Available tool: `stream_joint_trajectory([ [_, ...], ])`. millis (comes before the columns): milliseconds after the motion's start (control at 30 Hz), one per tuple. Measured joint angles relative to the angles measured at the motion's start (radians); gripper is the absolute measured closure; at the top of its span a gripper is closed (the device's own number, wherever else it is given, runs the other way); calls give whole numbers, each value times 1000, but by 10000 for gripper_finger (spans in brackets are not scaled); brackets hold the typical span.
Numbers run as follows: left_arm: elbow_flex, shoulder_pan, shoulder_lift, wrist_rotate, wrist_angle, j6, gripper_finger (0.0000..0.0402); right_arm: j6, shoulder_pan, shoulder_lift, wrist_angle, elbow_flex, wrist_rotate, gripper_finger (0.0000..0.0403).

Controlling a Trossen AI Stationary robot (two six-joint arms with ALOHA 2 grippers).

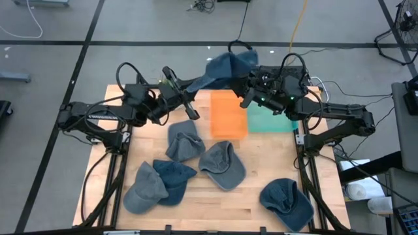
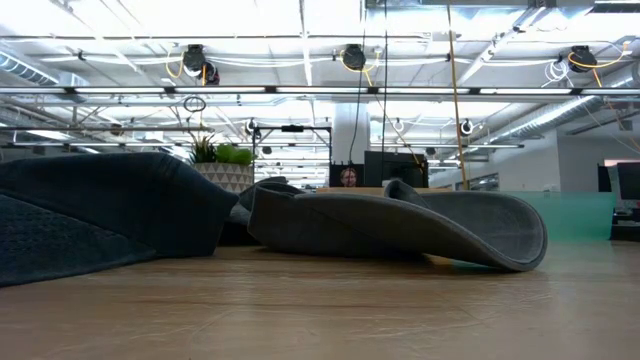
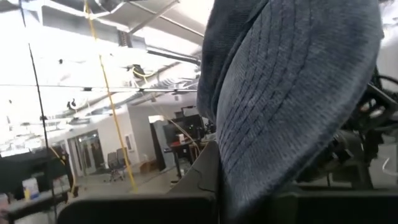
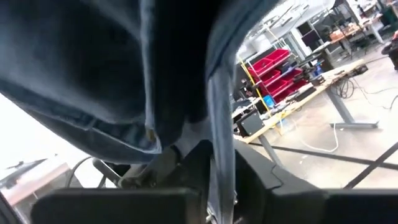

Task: Pick & Place hat
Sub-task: Put the top right blue cap in the blue bin

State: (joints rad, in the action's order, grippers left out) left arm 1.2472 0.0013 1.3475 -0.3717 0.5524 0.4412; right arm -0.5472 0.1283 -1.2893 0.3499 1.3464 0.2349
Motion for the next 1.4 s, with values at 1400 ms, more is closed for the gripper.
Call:
stream_joint_trajectory([
  [1400, -1, -3, -87, -154, -86, 814, 392, -633, 71, 299, -587, 0, -335, 202],
])
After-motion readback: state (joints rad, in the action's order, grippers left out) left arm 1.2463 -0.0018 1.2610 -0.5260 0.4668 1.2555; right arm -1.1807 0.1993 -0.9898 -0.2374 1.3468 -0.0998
